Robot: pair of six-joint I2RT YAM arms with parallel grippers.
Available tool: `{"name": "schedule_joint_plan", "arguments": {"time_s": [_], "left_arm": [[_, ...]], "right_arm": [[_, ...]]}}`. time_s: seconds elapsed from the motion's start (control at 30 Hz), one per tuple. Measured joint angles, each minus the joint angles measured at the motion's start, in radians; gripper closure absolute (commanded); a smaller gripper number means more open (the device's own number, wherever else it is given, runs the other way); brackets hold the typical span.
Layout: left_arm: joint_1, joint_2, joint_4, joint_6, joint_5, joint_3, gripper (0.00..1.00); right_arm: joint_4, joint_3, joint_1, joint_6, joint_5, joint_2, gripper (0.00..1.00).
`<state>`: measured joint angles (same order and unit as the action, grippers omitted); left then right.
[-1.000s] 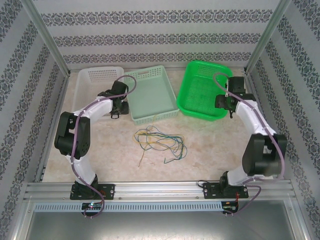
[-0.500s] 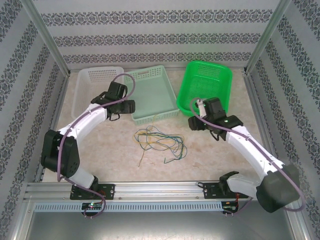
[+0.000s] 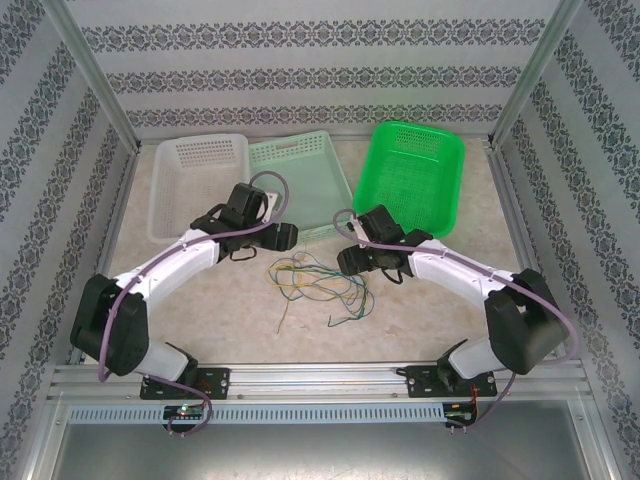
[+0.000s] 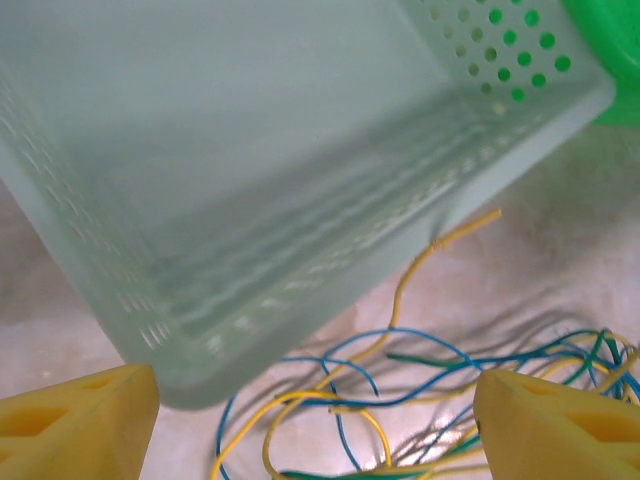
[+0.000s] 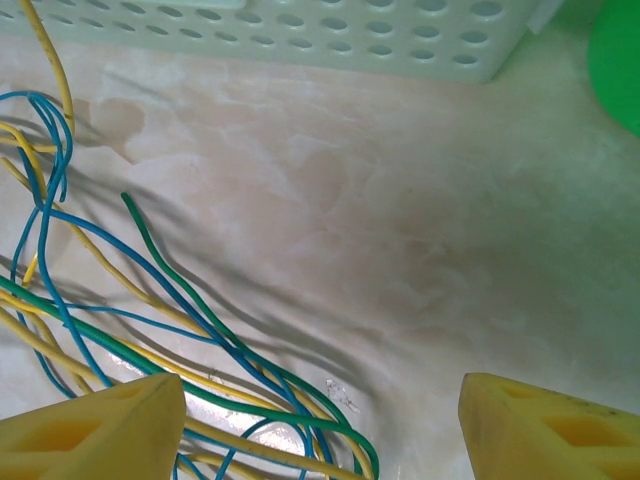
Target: Untangle the cables
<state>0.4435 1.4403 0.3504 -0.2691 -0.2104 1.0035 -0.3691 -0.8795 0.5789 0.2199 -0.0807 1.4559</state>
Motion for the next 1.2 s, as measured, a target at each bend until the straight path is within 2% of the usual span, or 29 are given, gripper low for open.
{"name": "schedule_joint_plan", "arguments": {"time_s": [0.2,0.7,0.8,0.93,1.07,1.13,1.2], "left_arm": [[0.000,-0.072,-0.002,0.003,0.001,-0.065,0.16],[0.000,-0.089,-0.003,0.023,-0.008,-0.066,0.15],[0.000,-0.089,-0.003,0.026,-0.008,-0.066,0.15],[0.001,-0.089,-0.003,0.026,-0.015,-0.066,0.14],[0.021,-0.079,-0.003,0.035,-0.019,-0.066,0.14],[0.045,-0.069,-0.003,0.035,-0.019,-0.065,0.15],[0.070,-0.054,-0.003,0.030,-0.024,-0.064,0.16]], "right_arm": [[0.004,0.006,-0.001,-0.020,0.001,0.024,0.33],[-0.015,0.078,-0.001,0.015,-0.026,-0.008,0.36],[-0.008,0.098,-0.007,0.042,-0.034,-0.023,0.40],[0.018,0.156,-0.020,0.091,-0.051,-0.087,0.50],[0.023,0.162,-0.020,0.115,-0.054,-0.127,0.53],[0.022,0.162,-0.020,0.119,-0.047,-0.147,0.53],[0.022,0.161,-0.013,0.122,-0.034,-0.171,0.48]]}}
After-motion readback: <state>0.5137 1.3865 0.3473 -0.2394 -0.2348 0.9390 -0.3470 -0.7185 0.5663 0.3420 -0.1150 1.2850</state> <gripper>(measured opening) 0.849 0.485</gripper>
